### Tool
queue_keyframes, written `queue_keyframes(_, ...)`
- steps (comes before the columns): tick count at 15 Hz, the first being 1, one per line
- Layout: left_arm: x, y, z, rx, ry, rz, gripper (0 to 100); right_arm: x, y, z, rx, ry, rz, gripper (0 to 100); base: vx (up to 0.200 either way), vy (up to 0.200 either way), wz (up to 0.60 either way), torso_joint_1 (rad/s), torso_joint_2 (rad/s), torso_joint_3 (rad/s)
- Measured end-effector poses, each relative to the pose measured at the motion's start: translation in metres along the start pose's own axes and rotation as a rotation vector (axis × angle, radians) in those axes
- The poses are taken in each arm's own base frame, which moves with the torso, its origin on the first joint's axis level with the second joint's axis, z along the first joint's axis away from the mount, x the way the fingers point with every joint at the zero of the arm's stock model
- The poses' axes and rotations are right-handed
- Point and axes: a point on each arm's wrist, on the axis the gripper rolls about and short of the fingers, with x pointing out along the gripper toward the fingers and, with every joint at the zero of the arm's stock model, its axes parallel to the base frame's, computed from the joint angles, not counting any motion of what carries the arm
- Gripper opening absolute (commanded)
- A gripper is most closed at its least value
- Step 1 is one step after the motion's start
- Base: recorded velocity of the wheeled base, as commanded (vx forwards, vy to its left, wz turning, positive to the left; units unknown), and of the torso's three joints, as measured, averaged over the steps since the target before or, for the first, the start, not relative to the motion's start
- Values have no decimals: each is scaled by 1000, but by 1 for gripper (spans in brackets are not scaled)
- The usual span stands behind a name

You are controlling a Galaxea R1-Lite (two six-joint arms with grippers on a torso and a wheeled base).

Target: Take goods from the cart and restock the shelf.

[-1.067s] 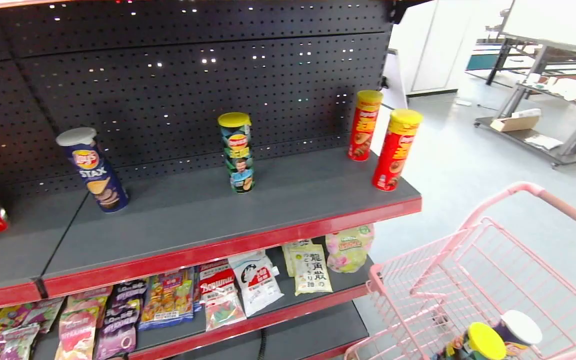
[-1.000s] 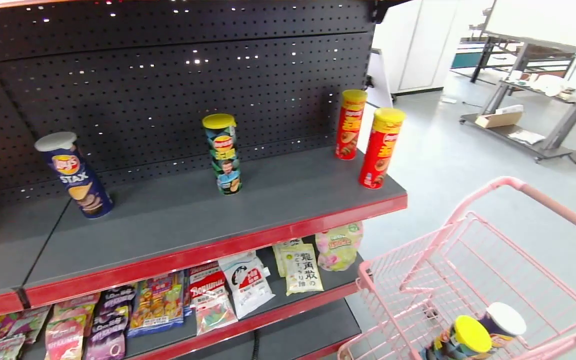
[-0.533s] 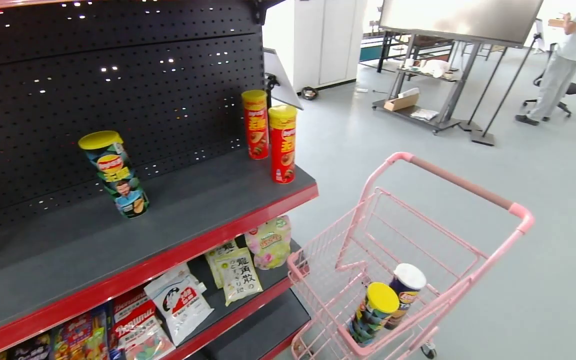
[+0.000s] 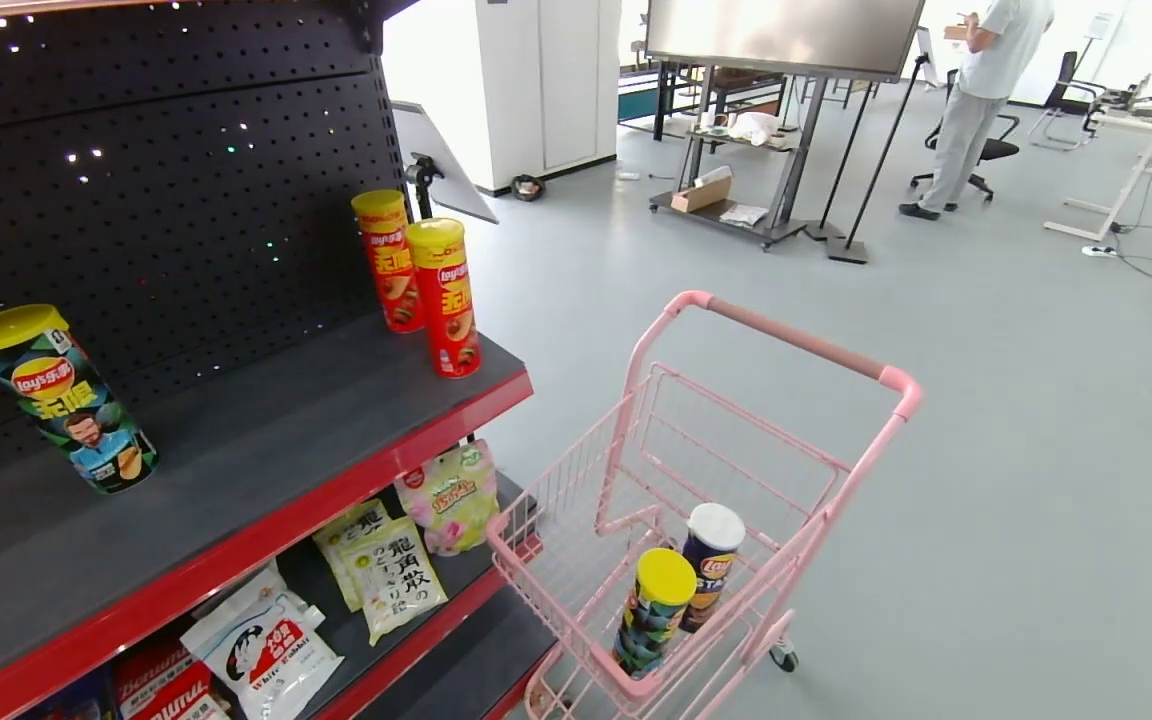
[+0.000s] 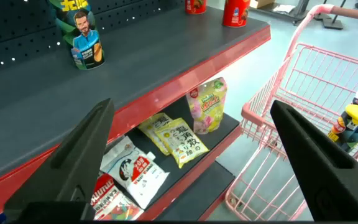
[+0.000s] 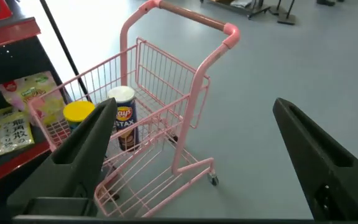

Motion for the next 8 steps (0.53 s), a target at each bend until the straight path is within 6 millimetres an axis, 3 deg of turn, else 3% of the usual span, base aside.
queue_keyframes(3,0,0,0,0,0,0,100,-2,2,12,2,-22,85,100,0,0,0,0,0,0)
queue_keyframes(6,0,0,0,0,0,0,100,5,2,72,74,-24,133,100,0,0,0,0,0,0)
queue_keyframes(8,0,0,0,0,0,0,100,39,3,111,121,58,164,100,0,0,0,0,0,0)
